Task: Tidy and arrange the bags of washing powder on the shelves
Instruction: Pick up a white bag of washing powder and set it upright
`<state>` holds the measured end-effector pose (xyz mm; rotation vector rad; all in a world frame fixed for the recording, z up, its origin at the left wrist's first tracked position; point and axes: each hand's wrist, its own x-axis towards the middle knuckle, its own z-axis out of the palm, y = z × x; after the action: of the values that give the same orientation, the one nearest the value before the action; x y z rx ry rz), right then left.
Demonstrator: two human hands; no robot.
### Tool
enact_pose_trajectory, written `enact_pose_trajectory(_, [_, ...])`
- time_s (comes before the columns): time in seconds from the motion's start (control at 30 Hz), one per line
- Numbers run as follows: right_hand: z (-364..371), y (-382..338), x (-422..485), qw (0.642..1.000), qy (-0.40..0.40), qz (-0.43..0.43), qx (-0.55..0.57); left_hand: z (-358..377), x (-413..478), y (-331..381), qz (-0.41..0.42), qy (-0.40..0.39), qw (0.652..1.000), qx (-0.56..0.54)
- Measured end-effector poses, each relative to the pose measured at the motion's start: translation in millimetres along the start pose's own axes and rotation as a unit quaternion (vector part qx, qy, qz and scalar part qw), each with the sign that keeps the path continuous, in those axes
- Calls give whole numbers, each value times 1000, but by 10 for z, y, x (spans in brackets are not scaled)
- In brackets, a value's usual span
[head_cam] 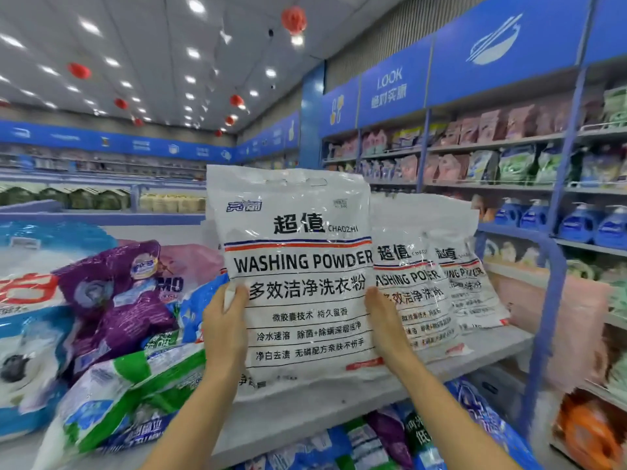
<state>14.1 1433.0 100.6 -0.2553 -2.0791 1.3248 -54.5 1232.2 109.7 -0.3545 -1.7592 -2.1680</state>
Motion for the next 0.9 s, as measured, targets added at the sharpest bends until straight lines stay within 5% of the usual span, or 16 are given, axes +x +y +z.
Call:
enact_pose_trajectory(0.17, [324,300,221,995,-81,-55,-2,128,110,-467,35,81,982,168])
enact_pose_trajectory(0.57, [568,587,475,990,9,-137,-43,155,373,-654,22,256,964,66])
enact_pose_trajectory(0.67, [520,568,499,991,-9,-120,-54,142,308,-598,9,214,972,96])
enact_pose_trajectory(0.73, [475,507,531,995,-21,-94,-33,132,157,-600,73,158,974,147])
enact_pose_trajectory(0.83, [455,344,636,997,-45,-56,26,182,-122,-681,220,92,918,317])
enact_pose_trajectory(0.9, [483,236,751,996,-66,-40,49,227,-196,-724,233,57,869,433])
